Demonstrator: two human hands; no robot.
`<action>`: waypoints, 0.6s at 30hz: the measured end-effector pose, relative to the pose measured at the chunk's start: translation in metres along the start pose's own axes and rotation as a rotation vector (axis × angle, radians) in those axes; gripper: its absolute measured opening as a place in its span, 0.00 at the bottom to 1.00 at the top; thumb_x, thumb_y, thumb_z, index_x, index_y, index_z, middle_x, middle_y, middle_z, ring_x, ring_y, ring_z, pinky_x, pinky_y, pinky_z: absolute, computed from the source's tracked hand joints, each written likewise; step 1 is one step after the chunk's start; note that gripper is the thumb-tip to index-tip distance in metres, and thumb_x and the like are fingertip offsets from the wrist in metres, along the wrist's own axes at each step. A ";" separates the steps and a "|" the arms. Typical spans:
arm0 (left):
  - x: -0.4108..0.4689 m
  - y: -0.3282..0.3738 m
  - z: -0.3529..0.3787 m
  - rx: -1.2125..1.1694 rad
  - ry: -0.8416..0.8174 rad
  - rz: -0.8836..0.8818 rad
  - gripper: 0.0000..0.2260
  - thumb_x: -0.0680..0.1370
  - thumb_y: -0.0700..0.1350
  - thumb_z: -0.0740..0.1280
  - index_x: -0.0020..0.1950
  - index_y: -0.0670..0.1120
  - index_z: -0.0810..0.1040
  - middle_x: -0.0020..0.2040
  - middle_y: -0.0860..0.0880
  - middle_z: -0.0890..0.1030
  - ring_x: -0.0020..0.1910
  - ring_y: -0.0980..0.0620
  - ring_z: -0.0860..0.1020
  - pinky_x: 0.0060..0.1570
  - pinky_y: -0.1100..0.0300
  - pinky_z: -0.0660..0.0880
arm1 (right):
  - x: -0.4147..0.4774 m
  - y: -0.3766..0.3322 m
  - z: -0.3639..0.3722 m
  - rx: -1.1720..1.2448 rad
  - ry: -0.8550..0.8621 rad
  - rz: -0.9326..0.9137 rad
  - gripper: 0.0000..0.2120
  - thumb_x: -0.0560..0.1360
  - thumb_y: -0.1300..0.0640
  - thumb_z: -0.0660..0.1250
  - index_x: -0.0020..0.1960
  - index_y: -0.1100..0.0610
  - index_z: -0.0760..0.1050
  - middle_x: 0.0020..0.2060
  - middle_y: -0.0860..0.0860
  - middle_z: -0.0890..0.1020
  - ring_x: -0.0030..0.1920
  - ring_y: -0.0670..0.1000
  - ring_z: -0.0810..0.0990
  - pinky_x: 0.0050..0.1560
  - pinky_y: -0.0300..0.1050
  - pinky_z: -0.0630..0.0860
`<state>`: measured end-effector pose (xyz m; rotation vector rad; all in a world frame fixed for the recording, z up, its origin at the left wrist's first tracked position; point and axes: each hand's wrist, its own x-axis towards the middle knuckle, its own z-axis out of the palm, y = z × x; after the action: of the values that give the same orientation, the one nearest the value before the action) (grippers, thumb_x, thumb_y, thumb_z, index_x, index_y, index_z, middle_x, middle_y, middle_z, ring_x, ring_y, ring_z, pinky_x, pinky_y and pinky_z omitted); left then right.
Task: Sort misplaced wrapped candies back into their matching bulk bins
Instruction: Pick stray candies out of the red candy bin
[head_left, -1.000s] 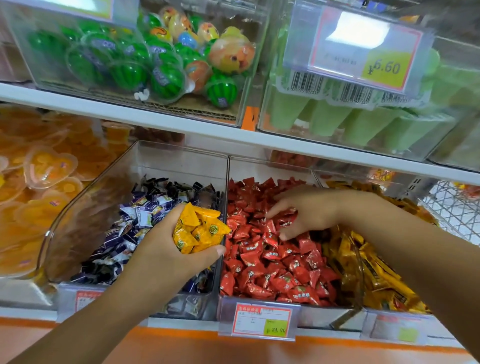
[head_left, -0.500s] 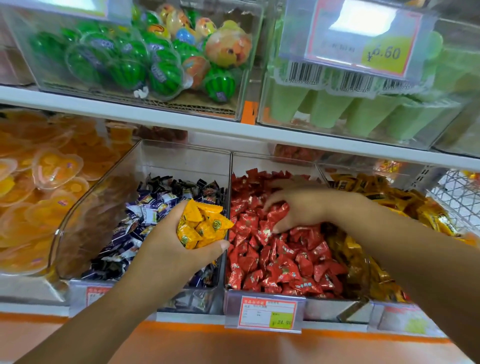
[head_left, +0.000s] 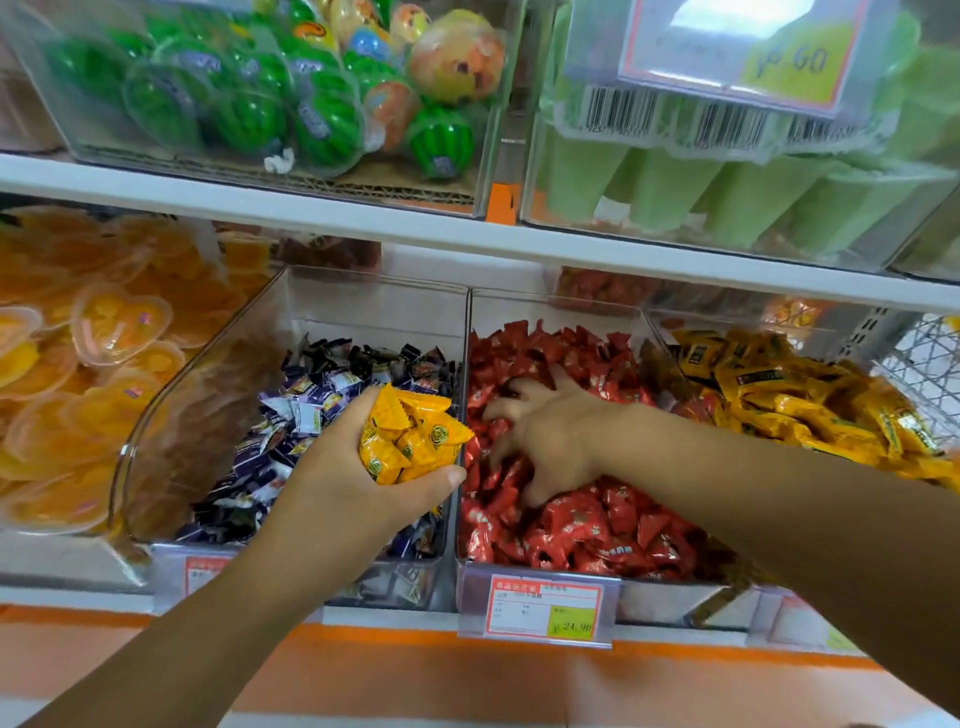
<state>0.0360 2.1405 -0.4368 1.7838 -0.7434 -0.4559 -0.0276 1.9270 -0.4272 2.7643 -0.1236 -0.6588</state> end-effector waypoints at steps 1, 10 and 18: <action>0.000 0.000 0.000 0.003 -0.001 0.002 0.28 0.68 0.50 0.76 0.66 0.53 0.72 0.44 0.62 0.83 0.40 0.65 0.81 0.35 0.78 0.72 | 0.000 0.007 -0.001 0.010 0.005 0.013 0.25 0.70 0.38 0.68 0.66 0.35 0.70 0.74 0.45 0.57 0.75 0.56 0.50 0.71 0.69 0.43; 0.002 -0.003 -0.003 -0.010 -0.027 0.012 0.33 0.67 0.52 0.76 0.70 0.51 0.70 0.49 0.58 0.84 0.43 0.64 0.81 0.38 0.75 0.73 | -0.020 0.046 -0.004 0.184 0.117 0.063 0.14 0.74 0.42 0.68 0.58 0.34 0.75 0.73 0.43 0.61 0.73 0.50 0.56 0.71 0.53 0.57; 0.002 -0.003 -0.003 -0.041 -0.044 0.018 0.34 0.64 0.55 0.76 0.68 0.52 0.71 0.48 0.60 0.83 0.44 0.64 0.81 0.46 0.67 0.73 | -0.034 0.059 -0.023 0.272 0.114 0.081 0.19 0.71 0.40 0.70 0.61 0.38 0.75 0.64 0.45 0.72 0.65 0.50 0.69 0.65 0.48 0.67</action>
<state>0.0397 2.1419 -0.4383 1.7321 -0.7754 -0.4963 -0.0488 1.8821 -0.3752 3.0296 -0.3206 -0.4943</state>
